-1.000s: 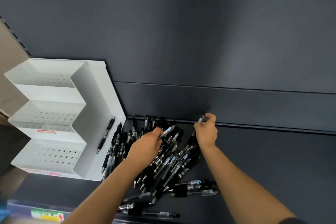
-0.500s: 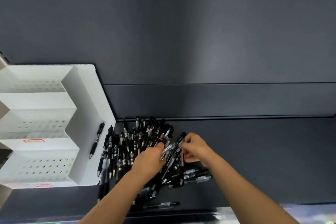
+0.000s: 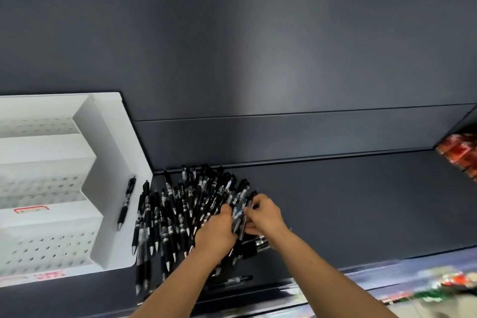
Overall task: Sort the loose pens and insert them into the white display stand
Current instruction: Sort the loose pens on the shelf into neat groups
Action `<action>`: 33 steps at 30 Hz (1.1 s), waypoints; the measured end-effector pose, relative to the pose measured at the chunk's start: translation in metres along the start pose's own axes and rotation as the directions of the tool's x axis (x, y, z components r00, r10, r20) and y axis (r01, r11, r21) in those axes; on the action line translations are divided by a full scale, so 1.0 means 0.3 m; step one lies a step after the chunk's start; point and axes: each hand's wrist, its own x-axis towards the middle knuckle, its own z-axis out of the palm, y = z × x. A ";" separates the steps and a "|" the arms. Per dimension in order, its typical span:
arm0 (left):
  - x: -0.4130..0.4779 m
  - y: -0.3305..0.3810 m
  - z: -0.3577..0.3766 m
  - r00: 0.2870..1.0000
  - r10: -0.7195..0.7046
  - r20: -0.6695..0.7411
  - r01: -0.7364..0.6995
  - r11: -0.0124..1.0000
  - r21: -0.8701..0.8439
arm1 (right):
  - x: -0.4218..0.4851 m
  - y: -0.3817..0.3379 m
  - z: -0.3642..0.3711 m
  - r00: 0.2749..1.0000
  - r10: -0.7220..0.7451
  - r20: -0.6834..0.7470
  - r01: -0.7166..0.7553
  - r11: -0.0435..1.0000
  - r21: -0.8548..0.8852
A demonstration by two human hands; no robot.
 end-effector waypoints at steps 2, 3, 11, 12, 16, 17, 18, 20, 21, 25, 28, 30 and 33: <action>0.006 -0.006 -0.002 1.000 -0.005 0.014 0.005 0.999 -0.050 | -0.003 -0.003 0.009 1.000 0.007 0.011 -0.008 0.999 0.038; 0.010 -0.012 -0.005 1.000 -0.003 0.025 0.005 0.996 -0.088 | -0.004 -0.003 0.013 1.000 0.012 0.024 -0.013 0.997 0.073; 0.027 -0.034 -0.114 1.000 0.022 0.006 -0.010 0.669 -0.744 | -0.010 -0.056 0.015 0.995 -0.092 -0.042 0.101 0.923 0.372; 0.025 -0.019 -0.121 0.999 0.018 0.047 0.028 0.574 -0.819 | -0.013 -0.069 0.022 0.993 -0.106 -0.049 0.117 0.922 0.370; 0.022 0.090 -0.097 0.975 0.003 0.222 0.216 0.215 -0.952 | -0.019 -0.103 0.049 0.990 -0.107 -0.096 0.139 0.889 0.436; 0.025 0.120 -0.084 0.971 -0.011 0.239 0.236 0.199 -0.951 | -0.020 -0.107 0.048 0.990 -0.083 -0.116 0.128 0.877 0.462; 0.029 0.147 -0.071 0.970 -0.020 0.242 0.241 0.207 -0.948 | -0.018 -0.109 0.041 0.988 -0.060 -0.139 0.120 0.869 0.479; 0.038 0.185 -0.049 0.973 0.000 0.230 0.223 0.249 -0.942 | -0.013 -0.110 0.008 0.988 -0.026 -0.154 0.101 0.859 0.502; 0.043 0.200 -0.041 0.976 0.022 0.215 0.201 0.278 -0.939 | -0.011 -0.109 -0.018 0.991 -0.021 -0.133 0.088 0.852 0.516; 0.081 0.263 -0.023 0.994 0.053 0.097 0.071 0.360 -0.930 | -0.010 -0.096 -0.147 0.998 -0.057 0.031 0.035 0.877 0.479; 0.117 0.367 0.025 0.999 0.048 0.003 -0.022 0.510 -0.860 | 0.008 -0.050 -0.232 0.998 -0.037 0.053 0.012 0.912 0.409; 0.131 0.456 0.069 0.995 0.095 0.026 -0.037 0.603 -0.797 | 0.029 -0.018 -0.293 0.999 -0.005 0.040 -0.014 0.880 0.475; 0.157 0.614 0.142 0.984 0.164 0.066 -0.054 0.633 -0.773 | 0.074 0.043 -0.442 0.997 0.002 -0.083 0.043 0.846 0.532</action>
